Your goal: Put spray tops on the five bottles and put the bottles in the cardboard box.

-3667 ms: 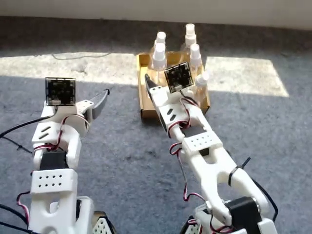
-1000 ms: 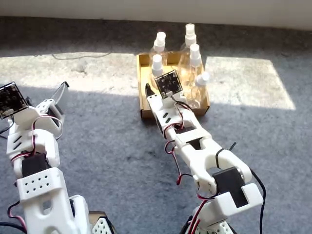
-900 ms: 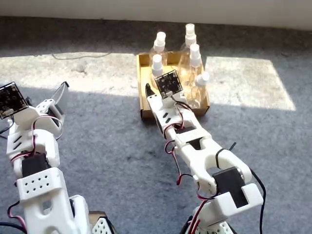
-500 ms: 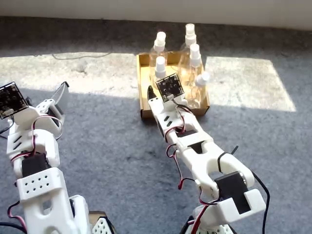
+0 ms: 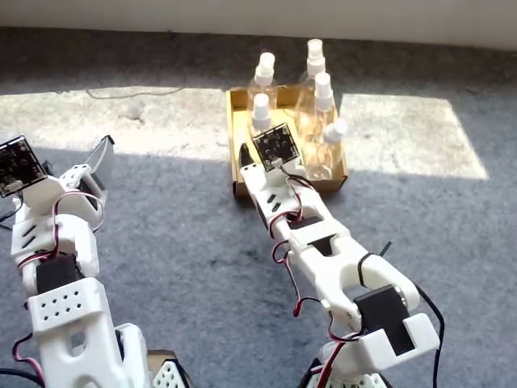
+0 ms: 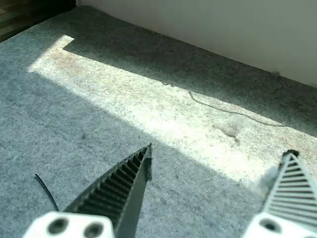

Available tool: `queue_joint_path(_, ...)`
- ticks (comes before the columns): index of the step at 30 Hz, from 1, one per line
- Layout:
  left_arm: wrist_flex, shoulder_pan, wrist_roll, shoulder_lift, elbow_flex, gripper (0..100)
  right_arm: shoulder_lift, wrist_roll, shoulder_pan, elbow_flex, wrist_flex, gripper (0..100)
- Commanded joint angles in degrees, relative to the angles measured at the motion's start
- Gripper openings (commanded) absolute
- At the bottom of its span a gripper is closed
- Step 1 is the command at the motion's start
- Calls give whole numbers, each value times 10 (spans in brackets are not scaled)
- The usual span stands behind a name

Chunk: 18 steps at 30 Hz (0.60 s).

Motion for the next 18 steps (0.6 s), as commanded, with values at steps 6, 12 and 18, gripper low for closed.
queue_joint_path(6,-11,9,5,-1,-16,351,-30,-23,-5,-3,-11,255)
queue_joint_path(12,-11,9,5,-1,-16,351,-31,-23,-5,-3,-11,266)
queue_joint_path(18,-11,9,5,-1,-16,351,-31,-22,-3,-8,-11,266)
